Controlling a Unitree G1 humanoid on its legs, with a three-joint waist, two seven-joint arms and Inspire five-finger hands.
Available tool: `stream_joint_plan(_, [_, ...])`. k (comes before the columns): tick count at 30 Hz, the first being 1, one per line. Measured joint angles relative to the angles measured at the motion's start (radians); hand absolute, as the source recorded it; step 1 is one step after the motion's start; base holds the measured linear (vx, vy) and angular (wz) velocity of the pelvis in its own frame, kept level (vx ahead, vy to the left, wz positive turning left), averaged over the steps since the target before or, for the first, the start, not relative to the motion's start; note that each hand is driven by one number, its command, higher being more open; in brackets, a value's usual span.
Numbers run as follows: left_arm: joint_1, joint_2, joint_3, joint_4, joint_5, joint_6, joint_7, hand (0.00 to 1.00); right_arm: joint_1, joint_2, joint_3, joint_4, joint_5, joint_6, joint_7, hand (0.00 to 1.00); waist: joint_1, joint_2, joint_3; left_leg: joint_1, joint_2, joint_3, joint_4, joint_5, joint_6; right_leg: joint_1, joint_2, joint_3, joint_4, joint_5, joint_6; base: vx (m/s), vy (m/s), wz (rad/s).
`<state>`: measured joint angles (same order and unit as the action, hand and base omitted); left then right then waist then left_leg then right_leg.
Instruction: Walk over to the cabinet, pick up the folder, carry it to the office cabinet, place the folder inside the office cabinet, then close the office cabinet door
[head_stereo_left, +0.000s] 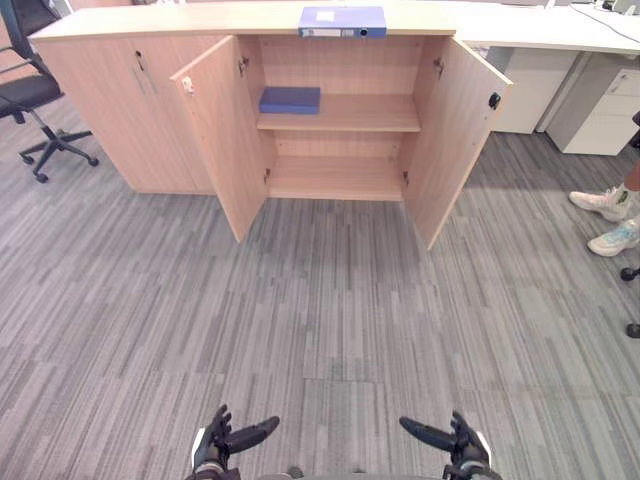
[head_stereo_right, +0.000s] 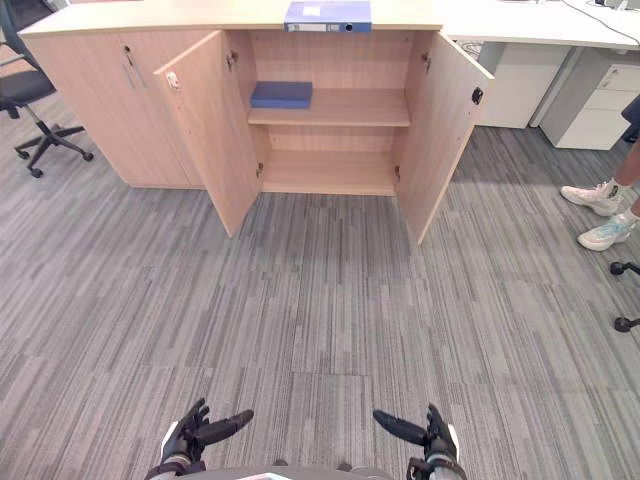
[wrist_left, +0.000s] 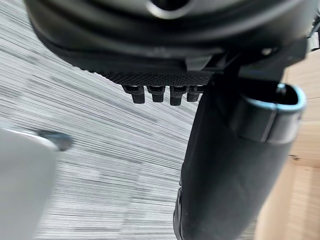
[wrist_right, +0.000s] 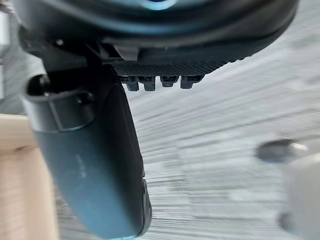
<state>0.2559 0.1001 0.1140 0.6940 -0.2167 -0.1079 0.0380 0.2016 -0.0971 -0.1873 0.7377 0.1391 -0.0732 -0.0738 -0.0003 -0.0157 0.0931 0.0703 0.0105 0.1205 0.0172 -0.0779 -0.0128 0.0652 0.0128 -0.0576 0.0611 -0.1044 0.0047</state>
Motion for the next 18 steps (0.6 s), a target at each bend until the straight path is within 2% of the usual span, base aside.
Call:
stream_joint_plan(7, [0.003, 0.006, 0.038, -0.074, 0.001, -0.008, -0.002, 1.0, -0.016, -0.01, -0.042, -0.073, -0.077, -0.013, 0.0, 1.0, -0.015, 0.003, 0.019, 0.031, -0.01, 0.018, -0.019, -0.005, -0.008, 0.027, -0.01, -0.006, -0.016, 0.002, 0.004, 0.1, 0.029, -0.02])
stream_joint_plan(11, [0.006, 0.007, 0.038, -0.094, 0.0, -0.008, -0.004, 1.0, -0.031, -0.01, -0.042, -0.081, -0.104, -0.011, 0.001, 1.0, -0.015, 0.008, 0.031, 0.028, -0.009, 0.033, -0.001, -0.024, -0.028, 0.028, -0.013, -0.001, -0.014, 0.002, 0.004, 0.07, 0.006, -0.08])
stream_joint_plan(15, [0.004, 0.003, 0.038, -0.114, -0.001, -0.009, -0.003, 1.0, -0.063, -0.024, -0.041, -0.093, -0.104, -0.011, 0.0, 1.0, -0.013, 0.022, 0.058, -0.013, 0.003, 0.081, 0.094, -0.092, -0.024, 0.018, -0.013, 0.021, -0.009, -0.003, 0.011, 0.03, 0.006, -0.2])
stream_joint_plan(18, [-0.001, -0.006, 0.038, -0.131, -0.002, -0.009, 0.0, 1.0, -0.081, -0.035, -0.04, -0.097, -0.103, -0.011, -0.004, 1.0, -0.013, 0.04, 0.068, -0.067, 0.01, 0.086, 0.172, -0.152, 0.002, -0.019, -0.013, 0.029, 0.023, -0.027, 0.04, 0.02, 0.033, -0.13])
